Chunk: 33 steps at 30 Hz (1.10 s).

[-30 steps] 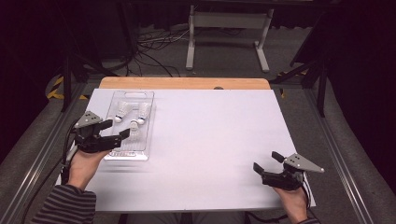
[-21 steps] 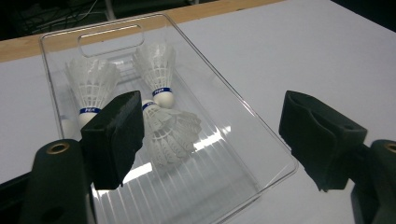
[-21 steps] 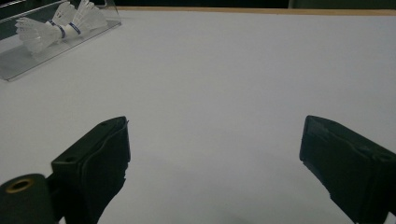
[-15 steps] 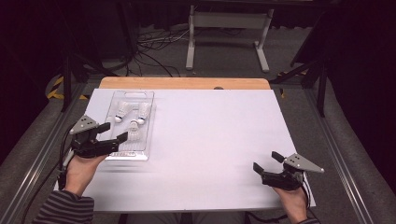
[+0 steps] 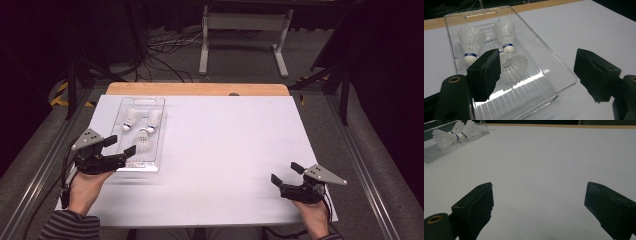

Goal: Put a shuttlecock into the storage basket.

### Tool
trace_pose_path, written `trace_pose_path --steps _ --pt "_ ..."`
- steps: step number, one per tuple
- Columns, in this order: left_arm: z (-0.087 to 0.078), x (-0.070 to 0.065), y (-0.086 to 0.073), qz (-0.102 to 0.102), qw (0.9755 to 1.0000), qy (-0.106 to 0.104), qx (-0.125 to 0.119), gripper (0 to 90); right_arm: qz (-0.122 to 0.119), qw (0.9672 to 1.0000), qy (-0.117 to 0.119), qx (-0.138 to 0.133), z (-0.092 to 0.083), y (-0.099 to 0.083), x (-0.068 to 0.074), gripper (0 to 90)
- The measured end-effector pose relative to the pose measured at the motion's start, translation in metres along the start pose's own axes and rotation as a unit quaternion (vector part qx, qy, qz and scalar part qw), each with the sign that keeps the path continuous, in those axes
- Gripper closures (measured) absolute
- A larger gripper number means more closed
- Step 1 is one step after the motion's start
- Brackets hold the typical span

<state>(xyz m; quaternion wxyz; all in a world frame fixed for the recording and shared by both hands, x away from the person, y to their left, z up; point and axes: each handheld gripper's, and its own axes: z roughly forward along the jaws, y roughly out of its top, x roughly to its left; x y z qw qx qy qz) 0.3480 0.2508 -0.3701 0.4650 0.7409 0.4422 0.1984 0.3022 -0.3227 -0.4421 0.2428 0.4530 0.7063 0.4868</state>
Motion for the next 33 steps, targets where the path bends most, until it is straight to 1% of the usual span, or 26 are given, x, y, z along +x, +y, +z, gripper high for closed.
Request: trace_pose_path --steps 8,11,26,33 --pt "-0.005 0.001 -0.005 -0.004 1.0000 0.002 -0.006 22.9 0.001 1.0000 0.000 -0.002 0.000 0.000 0.000 9.3" --pt "-0.008 0.001 -0.006 -0.006 1.0000 0.003 -0.008 22.9 -0.003 1.0000 0.000 0.002 0.000 0.000 0.000 9.3" --pt "-0.014 0.000 -0.015 -0.011 0.9999 0.004 -0.011 23.0 0.002 1.0000 0.001 -0.003 0.000 0.000 0.000 9.2" --pt "-0.017 0.001 -0.020 -0.016 0.9997 0.004 -0.019 22.9 0.004 1.0000 0.002 -0.003 0.000 0.000 0.000 9.2"
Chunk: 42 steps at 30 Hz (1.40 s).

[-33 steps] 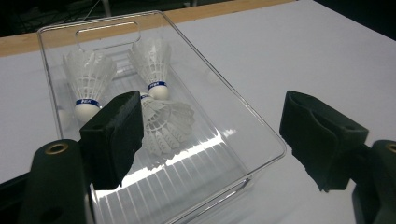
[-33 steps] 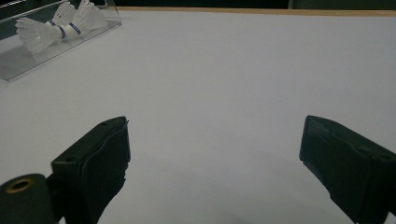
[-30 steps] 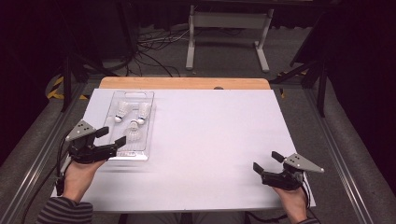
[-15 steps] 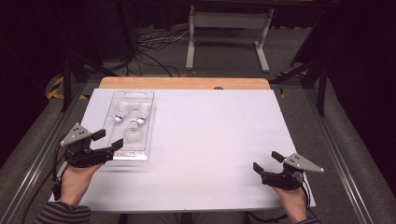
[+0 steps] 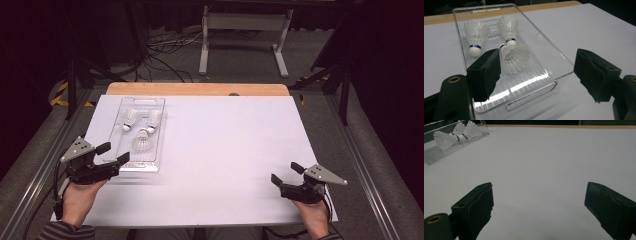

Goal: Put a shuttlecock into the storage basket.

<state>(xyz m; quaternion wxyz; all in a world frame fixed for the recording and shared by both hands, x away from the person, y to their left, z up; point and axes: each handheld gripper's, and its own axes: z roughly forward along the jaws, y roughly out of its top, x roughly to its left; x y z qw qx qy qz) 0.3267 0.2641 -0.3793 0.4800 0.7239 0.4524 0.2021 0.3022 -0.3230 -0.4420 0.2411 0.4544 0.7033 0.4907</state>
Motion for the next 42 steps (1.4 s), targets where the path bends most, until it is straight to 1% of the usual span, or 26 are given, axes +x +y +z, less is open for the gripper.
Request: trace_pose_path --steps 3,4,7,9,12,15,17,24,27,32,33,42 --pt "-0.001 0.000 -0.002 -0.003 1.0000 0.000 0.000 23.1 0.000 1.0000 0.000 0.001 0.000 0.000 0.000 9.2" --pt "-0.002 0.000 -0.003 -0.001 1.0000 0.000 0.000 23.1 0.000 1.0000 0.000 0.001 0.000 0.000 0.000 9.2" --pt "-0.003 0.000 -0.004 -0.004 1.0000 0.000 0.000 23.2 0.000 1.0000 0.000 0.001 0.000 0.000 0.000 9.2" --pt "-0.003 0.000 -0.005 -0.002 1.0000 0.001 0.000 23.2 0.000 1.0000 0.000 0.001 0.000 0.000 0.000 9.2" --pt "-0.004 0.000 -0.007 -0.005 1.0000 0.001 -0.002 23.1 -0.001 1.0000 0.001 0.000 0.000 0.000 0.000 9.2" --pt "-0.005 0.000 -0.008 -0.004 1.0000 0.002 0.000 23.1 0.000 1.0000 0.001 0.000 0.000 0.000 0.000 9.2" --pt "-0.005 0.000 -0.010 -0.007 1.0000 0.003 -0.003 23.0 0.000 1.0000 0.001 0.000 0.000 0.000 0.000 9.2" --pt "-0.008 0.001 -0.015 -0.008 0.9999 0.013 -0.005 22.8 0.000 1.0000 0.000 0.000 0.000 0.000 0.000 9.2" --pt "-0.010 0.003 -0.018 -0.015 0.9998 0.013 -0.008 22.7 0.000 1.0000 -0.001 0.001 0.000 0.000 0.000 9.2" --pt "-0.013 0.005 -0.022 -0.015 0.9997 0.018 -0.011 22.6 0.000 1.0000 0.000 -0.001 0.000 0.000 0.000 9.2" --pt "-0.013 0.005 -0.023 -0.018 0.9996 0.019 -0.012 22.5 0.002 1.0000 0.001 -0.002 0.000 0.000 0.000 9.0" --pt "-0.013 0.005 -0.028 -0.021 0.9995 0.018 -0.013 22.0 0.002 1.0000 0.001 -0.002 0.000 0.000 0.000 9.0"
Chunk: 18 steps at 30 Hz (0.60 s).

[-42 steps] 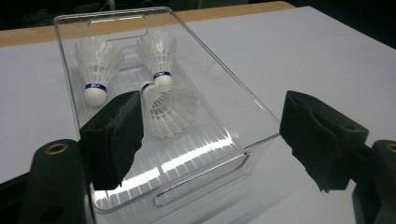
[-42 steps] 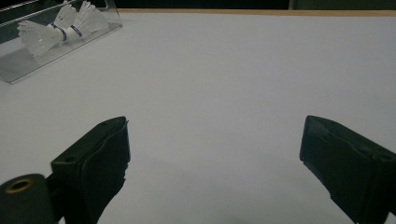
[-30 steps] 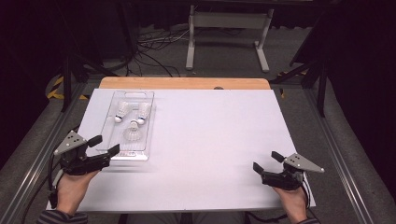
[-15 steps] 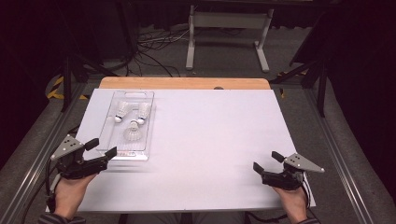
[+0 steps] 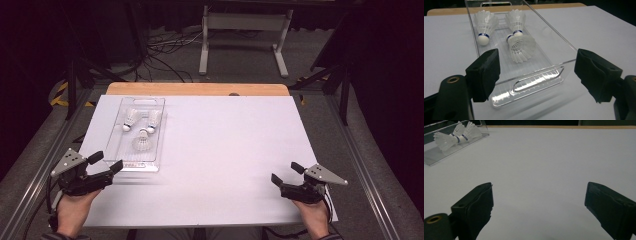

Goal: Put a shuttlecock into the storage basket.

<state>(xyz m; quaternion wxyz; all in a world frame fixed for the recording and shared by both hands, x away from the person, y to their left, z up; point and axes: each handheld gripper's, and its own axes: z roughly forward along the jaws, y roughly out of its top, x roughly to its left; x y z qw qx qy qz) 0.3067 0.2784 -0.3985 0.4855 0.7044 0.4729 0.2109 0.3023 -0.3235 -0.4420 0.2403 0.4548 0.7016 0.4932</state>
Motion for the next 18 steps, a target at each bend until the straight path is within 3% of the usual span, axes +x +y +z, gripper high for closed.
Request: trace_pose_path --steps 18 --pt "-0.001 0.003 -0.013 -0.010 0.9999 0.005 -0.005 21.9 0.001 1.0000 -0.001 0.000 0.000 0.000 -0.001 9.0"
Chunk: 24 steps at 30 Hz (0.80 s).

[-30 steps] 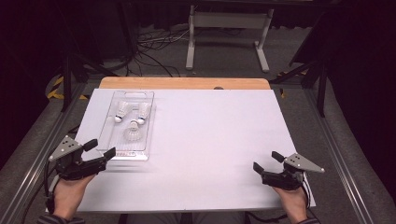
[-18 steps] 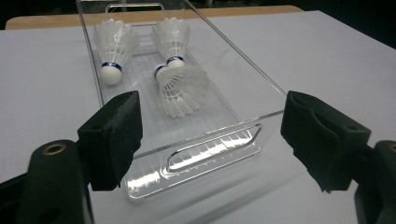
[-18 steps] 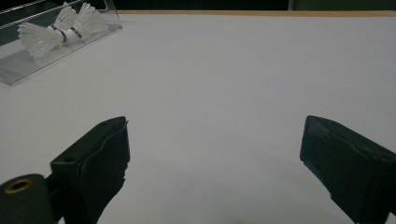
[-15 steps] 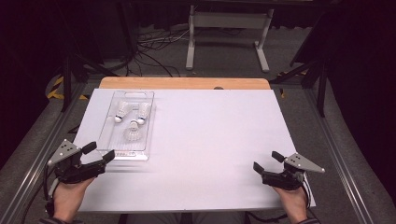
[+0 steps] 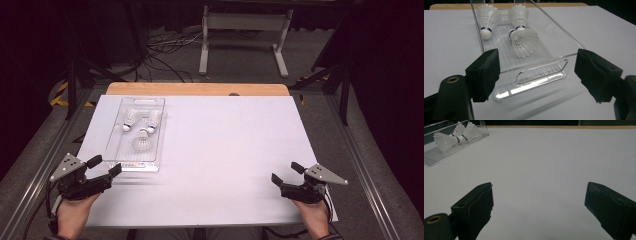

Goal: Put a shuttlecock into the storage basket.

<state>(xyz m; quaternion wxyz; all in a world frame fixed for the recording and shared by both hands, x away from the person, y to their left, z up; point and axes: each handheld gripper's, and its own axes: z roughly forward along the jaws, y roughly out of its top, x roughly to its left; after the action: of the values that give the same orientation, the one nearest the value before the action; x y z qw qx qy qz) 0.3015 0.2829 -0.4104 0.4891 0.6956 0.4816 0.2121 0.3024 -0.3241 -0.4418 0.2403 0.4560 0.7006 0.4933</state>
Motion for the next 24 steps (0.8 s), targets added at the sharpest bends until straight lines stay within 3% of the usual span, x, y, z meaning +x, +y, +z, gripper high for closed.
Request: trace_pose_path --steps 24 --pt "-0.002 0.004 -0.013 -0.005 0.9997 0.021 -0.014 21.3 0.001 1.0000 0.002 -0.002 0.000 0.000 -0.001 9.0"
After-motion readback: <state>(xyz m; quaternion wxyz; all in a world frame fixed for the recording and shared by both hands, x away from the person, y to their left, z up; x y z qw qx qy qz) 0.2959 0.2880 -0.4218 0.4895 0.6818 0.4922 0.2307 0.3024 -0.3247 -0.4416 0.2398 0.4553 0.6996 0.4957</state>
